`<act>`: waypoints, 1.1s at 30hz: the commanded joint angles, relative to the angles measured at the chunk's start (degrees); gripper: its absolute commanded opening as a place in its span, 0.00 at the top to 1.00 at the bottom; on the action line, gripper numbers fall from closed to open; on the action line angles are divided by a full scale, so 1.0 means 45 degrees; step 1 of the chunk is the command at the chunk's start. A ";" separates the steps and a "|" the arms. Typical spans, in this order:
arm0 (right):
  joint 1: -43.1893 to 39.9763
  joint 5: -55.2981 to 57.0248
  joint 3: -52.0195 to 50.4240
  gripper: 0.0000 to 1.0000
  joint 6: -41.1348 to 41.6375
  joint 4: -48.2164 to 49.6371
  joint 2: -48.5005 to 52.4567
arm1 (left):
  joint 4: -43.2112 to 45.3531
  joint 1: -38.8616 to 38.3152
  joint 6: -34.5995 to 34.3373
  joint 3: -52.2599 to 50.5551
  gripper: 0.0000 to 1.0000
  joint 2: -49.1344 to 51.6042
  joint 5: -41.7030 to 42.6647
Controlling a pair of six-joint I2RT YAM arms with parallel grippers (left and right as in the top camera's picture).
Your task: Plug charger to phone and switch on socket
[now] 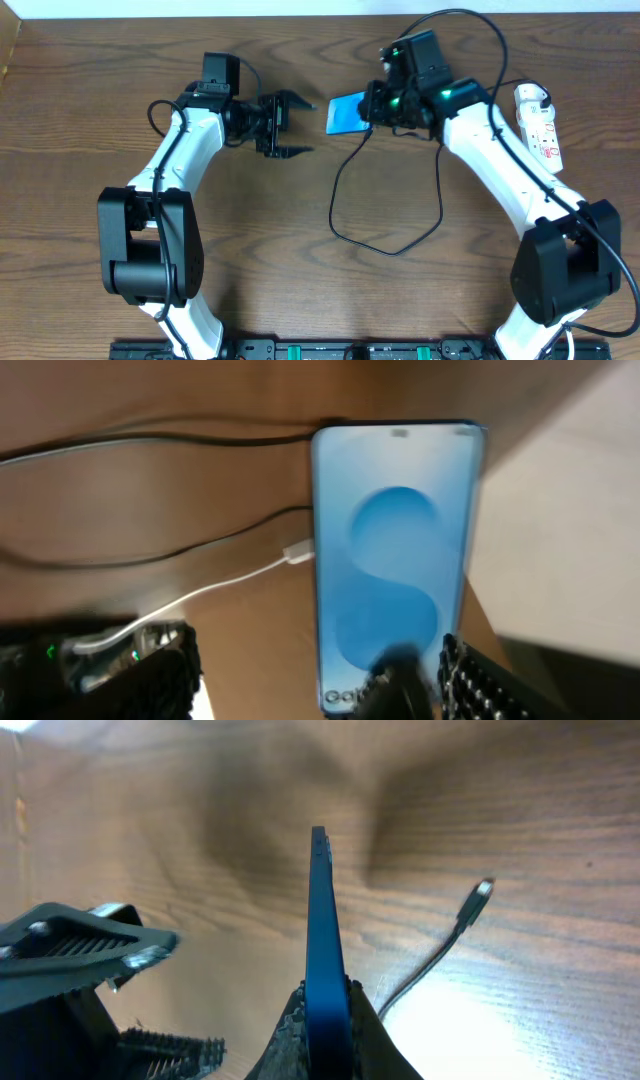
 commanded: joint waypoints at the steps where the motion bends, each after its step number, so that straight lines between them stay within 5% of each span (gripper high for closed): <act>1: -0.0257 -0.0894 0.0204 0.99 0.0826 0.0389 -0.0418 | 0.0991 -0.0015 0.1409 0.0272 0.24 -0.0306 0.0068; 7: -0.0583 -0.0928 0.0204 0.99 0.2011 0.1054 -0.0418 | 0.2749 -0.0015 0.2642 0.0272 0.24 -0.0306 0.0073; 33: -0.0646 -0.0928 0.0199 0.99 0.6596 0.4770 -0.0379 | 0.5314 0.0855 0.2875 0.0272 0.24 -0.0306 0.0087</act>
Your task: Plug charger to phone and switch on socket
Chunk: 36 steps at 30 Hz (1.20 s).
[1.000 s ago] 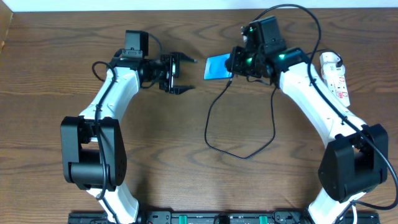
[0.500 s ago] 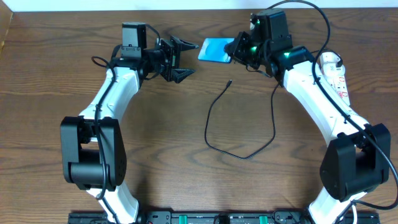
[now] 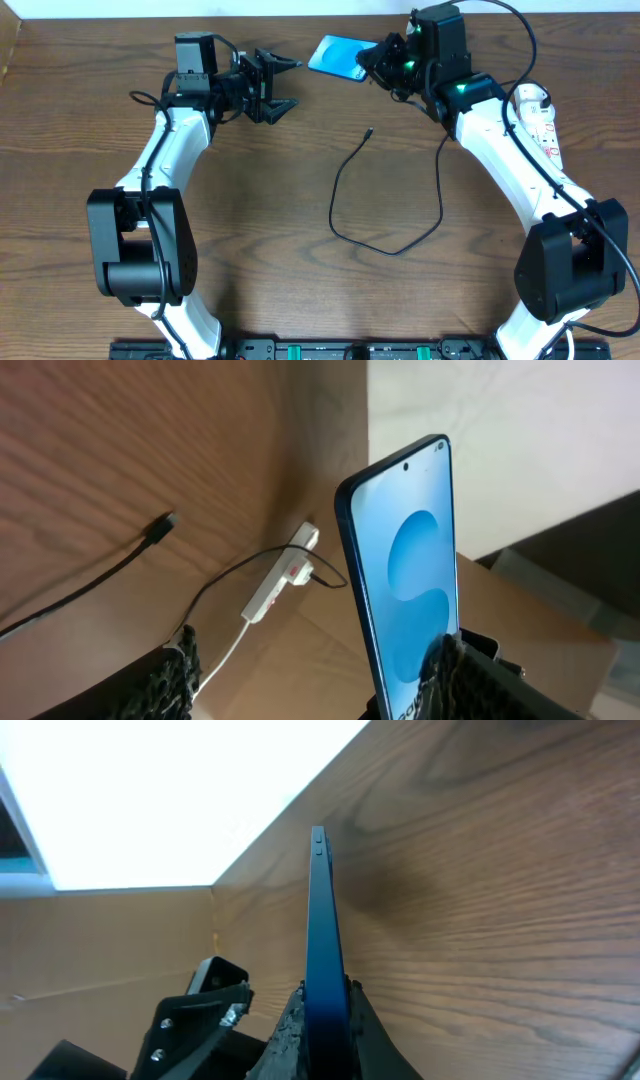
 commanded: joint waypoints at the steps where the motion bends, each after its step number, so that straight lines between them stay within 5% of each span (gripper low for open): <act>1: -0.0058 -0.0233 0.0194 0.99 0.0869 0.0296 -0.0374 | 0.0403 0.0024 0.0287 0.0267 0.24 -0.0306 0.0073; 21: 0.0185 -0.0636 -0.0078 0.99 0.6018 0.2856 -0.0350 | 0.3458 0.0019 -0.1345 0.0267 0.24 -0.0306 0.0053; 36: 0.0729 0.0029 -0.0078 0.99 0.6504 0.2841 -0.0350 | 0.4294 -0.0029 -0.3735 0.0267 0.32 -0.0306 -0.1190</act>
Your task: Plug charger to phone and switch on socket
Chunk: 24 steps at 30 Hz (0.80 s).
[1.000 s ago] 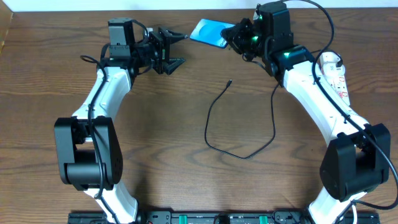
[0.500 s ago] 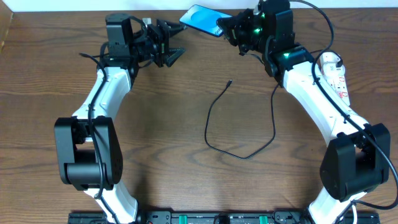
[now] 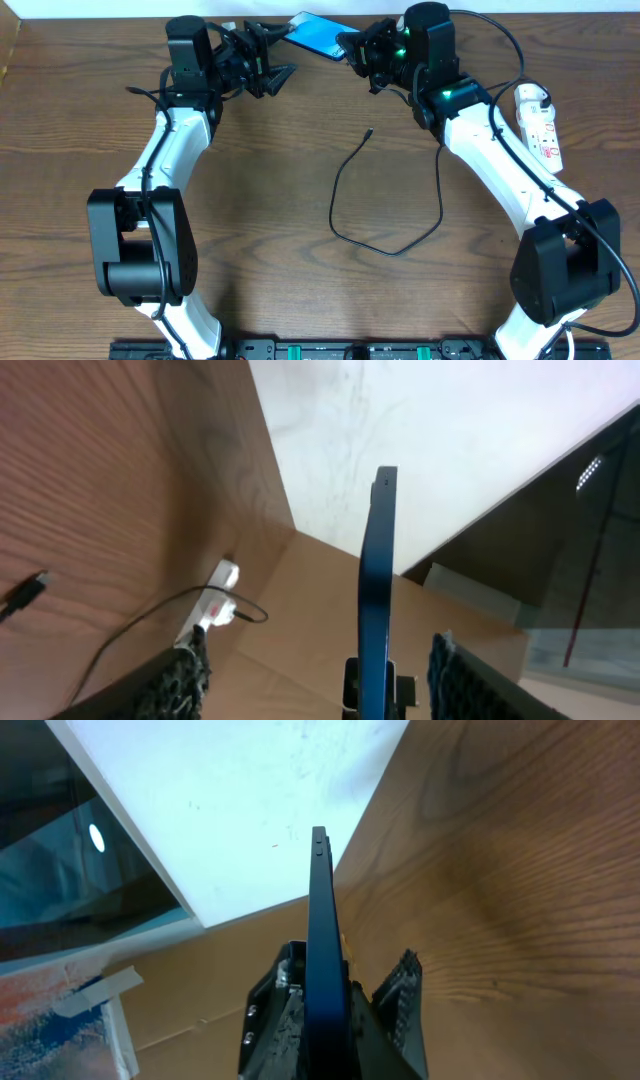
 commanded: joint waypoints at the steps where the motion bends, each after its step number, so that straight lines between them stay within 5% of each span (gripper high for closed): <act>1: 0.0087 0.0146 0.0049 0.99 0.0180 0.0185 -0.0350 | 0.0053 -0.0029 -0.0850 0.0267 0.34 -0.0306 -0.0355; 24: 0.0559 0.0758 0.0034 0.99 0.0170 -0.0578 -0.0345 | 0.0141 -0.0797 -0.2516 0.0267 0.51 -0.0306 -0.0772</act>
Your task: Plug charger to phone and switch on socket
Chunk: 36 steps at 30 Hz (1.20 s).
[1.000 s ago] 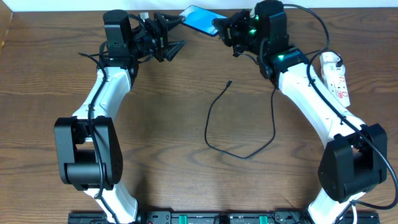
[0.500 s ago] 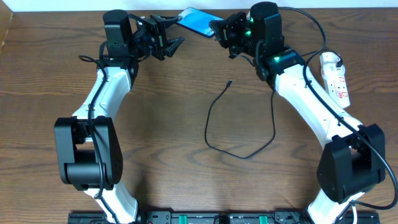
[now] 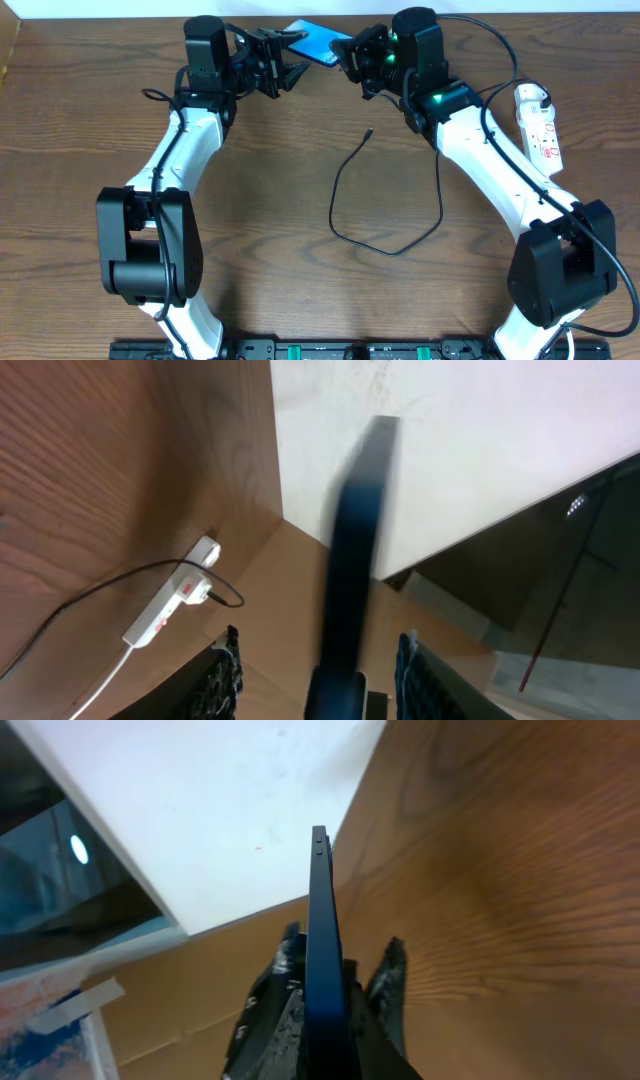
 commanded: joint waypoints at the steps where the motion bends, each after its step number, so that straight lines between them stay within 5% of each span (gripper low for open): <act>1: 0.0068 0.0049 0.0034 0.99 0.0117 0.0010 -0.0345 | 0.0068 -0.0058 -0.0209 0.0267 0.51 -0.0306 -0.0219; 17: 0.0131 -0.0733 0.0024 0.99 0.0180 0.0117 -0.0345 | 0.0068 -0.0092 -0.0223 0.0267 0.56 -0.0306 -0.0549; 33: 0.0282 -0.1015 0.0019 0.99 0.0160 -0.0044 -0.0345 | 0.0063 -0.0175 -0.0952 0.0267 0.92 -0.0306 -0.0544; 36: 0.0282 -0.1015 0.0024 0.99 0.0165 -0.0287 -0.0345 | 0.0063 -0.0175 -0.1190 0.0267 0.92 -0.0306 -0.0549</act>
